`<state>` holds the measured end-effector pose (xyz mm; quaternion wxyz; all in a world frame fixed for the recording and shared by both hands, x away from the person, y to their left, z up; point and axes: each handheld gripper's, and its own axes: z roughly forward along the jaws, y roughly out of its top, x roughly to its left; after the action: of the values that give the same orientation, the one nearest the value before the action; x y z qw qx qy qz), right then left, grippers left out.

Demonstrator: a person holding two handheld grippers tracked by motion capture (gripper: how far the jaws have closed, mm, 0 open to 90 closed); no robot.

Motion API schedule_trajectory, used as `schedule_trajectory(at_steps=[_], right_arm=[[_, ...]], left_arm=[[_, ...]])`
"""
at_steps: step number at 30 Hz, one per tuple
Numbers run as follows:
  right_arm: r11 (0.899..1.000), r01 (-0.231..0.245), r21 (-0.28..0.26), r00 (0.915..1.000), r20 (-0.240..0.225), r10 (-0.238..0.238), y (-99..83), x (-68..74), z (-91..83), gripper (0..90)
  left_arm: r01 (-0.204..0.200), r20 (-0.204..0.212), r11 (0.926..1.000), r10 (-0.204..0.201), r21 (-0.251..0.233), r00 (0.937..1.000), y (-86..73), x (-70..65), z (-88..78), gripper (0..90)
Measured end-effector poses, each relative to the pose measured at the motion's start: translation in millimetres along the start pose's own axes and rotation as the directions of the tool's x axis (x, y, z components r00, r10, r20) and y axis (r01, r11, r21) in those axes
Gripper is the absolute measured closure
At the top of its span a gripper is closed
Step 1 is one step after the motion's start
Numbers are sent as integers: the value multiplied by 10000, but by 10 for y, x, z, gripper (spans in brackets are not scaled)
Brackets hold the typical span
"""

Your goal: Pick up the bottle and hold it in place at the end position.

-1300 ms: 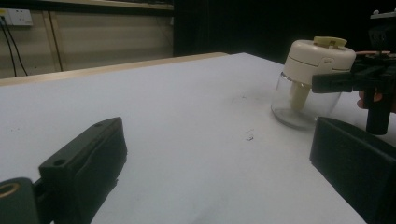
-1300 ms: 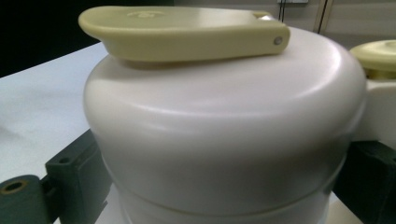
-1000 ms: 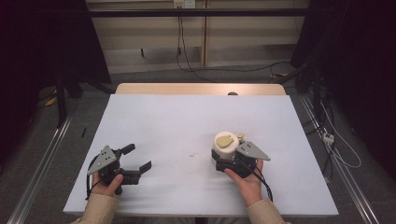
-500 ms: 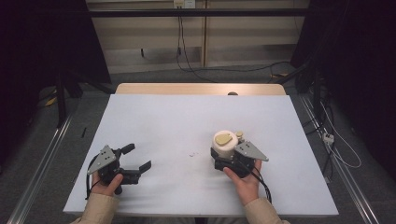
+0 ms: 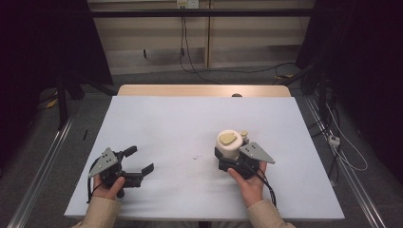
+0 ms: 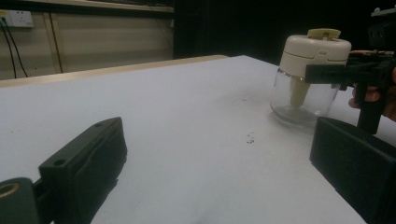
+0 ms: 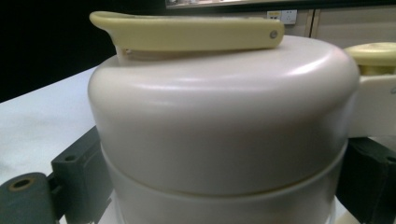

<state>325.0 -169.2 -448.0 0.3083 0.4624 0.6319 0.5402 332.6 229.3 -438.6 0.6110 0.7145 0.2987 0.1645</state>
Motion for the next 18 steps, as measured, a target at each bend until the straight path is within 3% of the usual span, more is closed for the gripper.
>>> schedule_trajectory(at_steps=[18], right_arm=[[9996,146,-238,9997,-195,-151,159,49,154,72]], left_arm=[[49,-75,9999,-50,-95,10000,3,18,-20,33]])
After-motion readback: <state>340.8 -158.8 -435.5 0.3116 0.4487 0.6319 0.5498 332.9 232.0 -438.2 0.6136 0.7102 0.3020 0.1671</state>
